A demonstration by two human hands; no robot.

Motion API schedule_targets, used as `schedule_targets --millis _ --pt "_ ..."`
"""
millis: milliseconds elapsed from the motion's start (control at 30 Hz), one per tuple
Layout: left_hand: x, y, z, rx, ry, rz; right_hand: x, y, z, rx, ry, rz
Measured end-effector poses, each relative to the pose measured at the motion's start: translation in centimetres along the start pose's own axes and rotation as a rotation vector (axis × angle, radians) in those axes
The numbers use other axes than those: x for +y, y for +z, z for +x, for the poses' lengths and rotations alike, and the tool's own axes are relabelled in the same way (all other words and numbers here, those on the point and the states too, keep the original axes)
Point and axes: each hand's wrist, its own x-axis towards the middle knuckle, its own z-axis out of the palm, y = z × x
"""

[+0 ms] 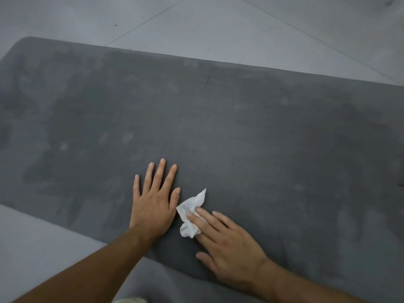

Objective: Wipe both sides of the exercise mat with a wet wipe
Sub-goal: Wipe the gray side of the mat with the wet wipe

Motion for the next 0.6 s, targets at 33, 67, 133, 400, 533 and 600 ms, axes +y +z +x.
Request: schedule_targets --millis 33,67,133,400,533,600 --pt "0.1 0.0 0.0 0.002 -0.003 -0.004 1.2 -0.2 0.1 -0.006 0.009 -0.009" --pt "0.2 -0.1 0.1 0.0 -0.007 -0.006 2.7 -0.4 0.3 -0.006 0.045 -0.014" --pt "0.3 -0.3 0.1 -0.012 -0.01 -0.014 6.5 -0.8 0.7 0.005 0.191 -0.013" --pt "0.1 -0.5 0.1 -0.035 -0.007 -0.03 17.9 -3.5 0.6 -0.007 0.71 -0.007" --pt "0.2 -0.6 0.1 -0.038 -0.01 -0.034 15.8 -3.1 2.3 0.034 0.692 0.101" --pt "0.2 -0.6 0.1 -0.037 -0.011 -0.036 13.2 -2.5 3.0 0.057 0.596 0.106"
